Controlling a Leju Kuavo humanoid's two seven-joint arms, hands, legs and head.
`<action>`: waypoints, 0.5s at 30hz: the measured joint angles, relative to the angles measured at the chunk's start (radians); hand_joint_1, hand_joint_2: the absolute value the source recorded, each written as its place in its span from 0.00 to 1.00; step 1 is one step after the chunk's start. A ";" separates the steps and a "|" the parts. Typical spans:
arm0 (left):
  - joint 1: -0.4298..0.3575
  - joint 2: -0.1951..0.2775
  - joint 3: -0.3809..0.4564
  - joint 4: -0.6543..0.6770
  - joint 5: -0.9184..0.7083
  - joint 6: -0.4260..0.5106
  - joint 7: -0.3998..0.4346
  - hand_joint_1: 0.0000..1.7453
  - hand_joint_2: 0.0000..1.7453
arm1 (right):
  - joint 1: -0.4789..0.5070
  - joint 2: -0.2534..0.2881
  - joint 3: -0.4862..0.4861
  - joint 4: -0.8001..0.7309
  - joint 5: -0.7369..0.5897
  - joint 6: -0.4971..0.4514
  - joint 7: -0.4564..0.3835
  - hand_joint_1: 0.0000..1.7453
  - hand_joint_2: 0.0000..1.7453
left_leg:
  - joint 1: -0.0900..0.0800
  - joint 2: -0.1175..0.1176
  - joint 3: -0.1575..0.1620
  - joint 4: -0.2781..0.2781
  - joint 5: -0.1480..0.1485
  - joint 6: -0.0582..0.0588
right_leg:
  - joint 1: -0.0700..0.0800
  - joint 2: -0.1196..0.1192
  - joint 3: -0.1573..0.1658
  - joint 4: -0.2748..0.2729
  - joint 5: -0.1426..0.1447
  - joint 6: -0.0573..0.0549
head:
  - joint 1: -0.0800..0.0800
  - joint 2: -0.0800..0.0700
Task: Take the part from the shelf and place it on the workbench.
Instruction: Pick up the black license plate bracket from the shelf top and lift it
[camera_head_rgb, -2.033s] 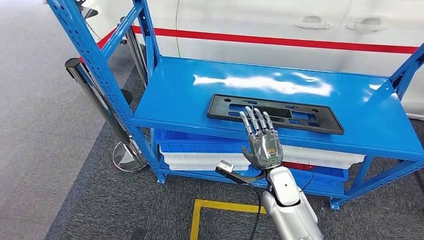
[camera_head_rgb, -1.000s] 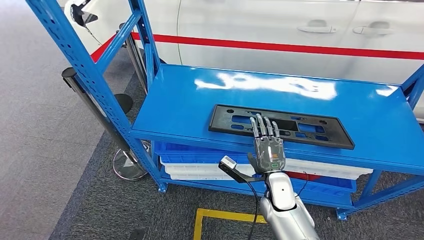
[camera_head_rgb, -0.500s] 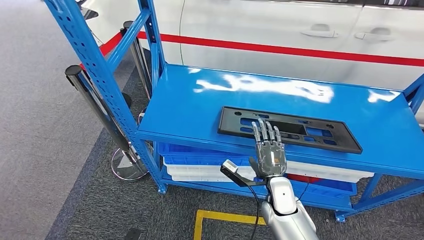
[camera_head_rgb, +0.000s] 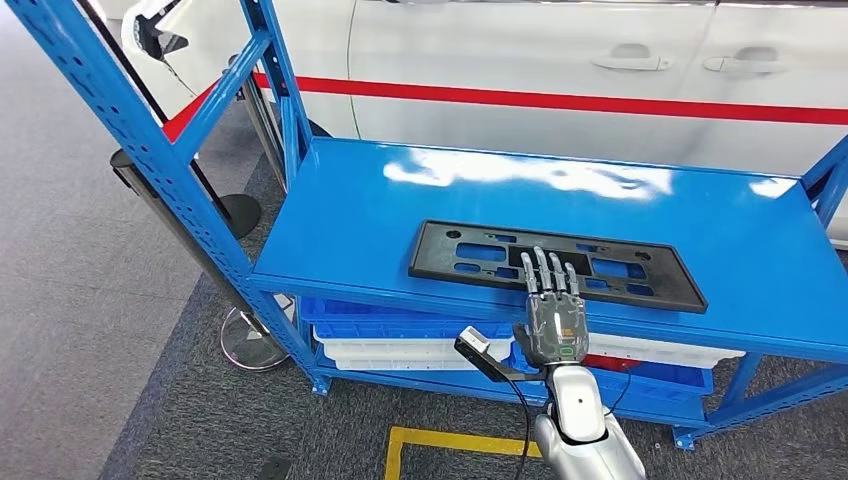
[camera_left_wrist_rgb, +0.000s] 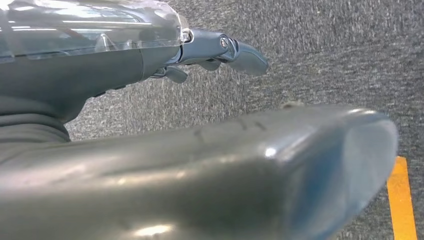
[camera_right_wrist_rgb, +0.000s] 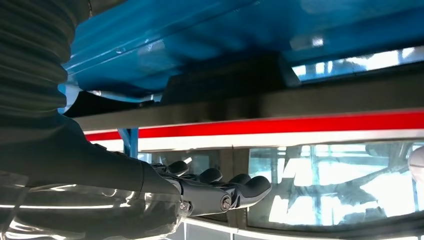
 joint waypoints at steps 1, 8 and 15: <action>0.001 0.000 0.000 0.000 0.000 0.000 0.000 0.00 0.00 | 0.004 -0.001 0.000 0.000 0.000 0.000 0.000 0.00 1.00 | 0.000 0.000 -0.013 0.011 0.013 0.001 | 0.001 0.001 0.006 0.000 -0.005 0.000 | 0.000 0.000; 0.000 0.005 0.000 0.000 -0.014 -0.002 0.000 0.00 0.00 | 0.009 -0.006 0.000 -0.010 0.000 0.000 -0.001 0.00 1.00 | -0.011 -0.001 0.101 -0.273 0.145 0.037 | 0.009 0.004 0.041 0.007 -0.036 0.024 | 0.000 0.000; 0.000 0.006 -0.001 0.000 -0.016 -0.008 0.001 0.00 0.00 | 0.035 -0.010 -0.008 -0.021 -0.003 0.000 -0.024 0.00 1.00 | -0.002 0.005 0.145 -0.292 0.124 0.056 | -0.003 0.001 -0.121 0.270 -0.133 0.061 | 0.001 0.000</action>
